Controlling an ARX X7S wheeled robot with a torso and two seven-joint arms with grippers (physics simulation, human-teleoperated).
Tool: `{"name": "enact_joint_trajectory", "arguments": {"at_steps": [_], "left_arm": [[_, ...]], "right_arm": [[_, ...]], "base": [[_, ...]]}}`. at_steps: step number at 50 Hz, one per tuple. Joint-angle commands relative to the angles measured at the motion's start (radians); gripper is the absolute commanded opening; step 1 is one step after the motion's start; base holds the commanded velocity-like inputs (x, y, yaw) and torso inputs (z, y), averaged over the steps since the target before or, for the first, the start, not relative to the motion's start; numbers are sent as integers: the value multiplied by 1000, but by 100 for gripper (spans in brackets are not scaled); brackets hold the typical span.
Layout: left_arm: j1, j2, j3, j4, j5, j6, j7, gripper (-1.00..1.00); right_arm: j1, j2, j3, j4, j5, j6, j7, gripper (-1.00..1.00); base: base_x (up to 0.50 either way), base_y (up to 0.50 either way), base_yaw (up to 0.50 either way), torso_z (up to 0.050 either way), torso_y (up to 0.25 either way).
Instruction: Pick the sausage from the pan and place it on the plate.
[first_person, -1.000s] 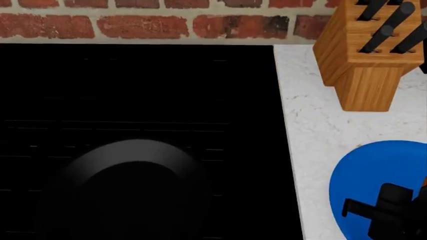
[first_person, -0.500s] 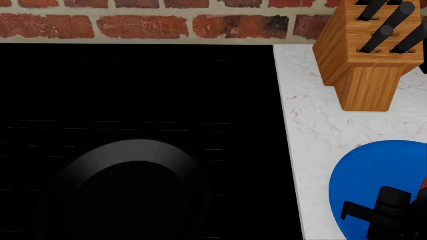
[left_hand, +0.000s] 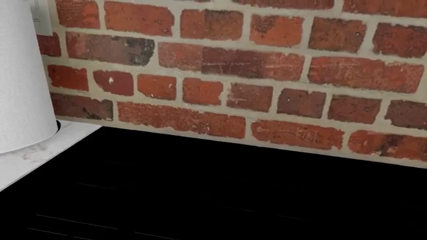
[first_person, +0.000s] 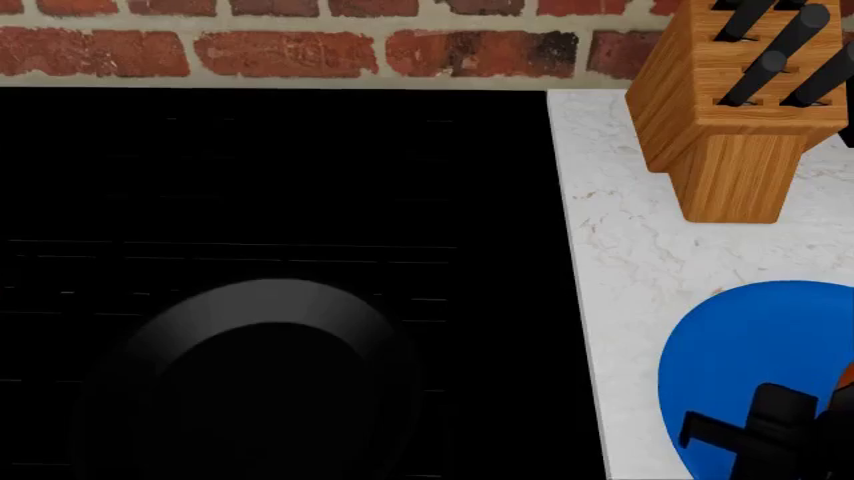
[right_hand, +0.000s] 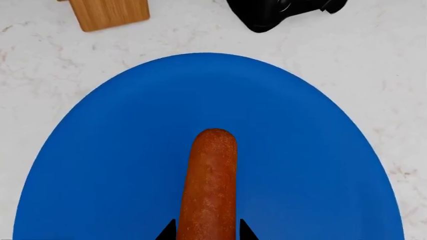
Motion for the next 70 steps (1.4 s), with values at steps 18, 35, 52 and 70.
{"name": "enact_joint_trajectory", "arguments": {"at_steps": [18,35,52,70], "left_arm": [[60,-17,-9,3,-22,6,-13,100],[68,-20,-11,15,-34,-3,-17,100],[87,-32,-36,68,-49,-32,-6,100],[91,-31,-38,91,-61,-48,-8,100]], "right_arm": [[-3,9,4,-4,-9,1,-11,100],[88,43,54,-67,29,52,48,100],[307,51,114,-193,148,143,199,100],[969,80,-396,-338,219,49,202,100]], "base": [[6,4,4,-9,0],[7,5,5,-10,0],[6,5,7,-11,0],[7,6,9,-12,0]]}}
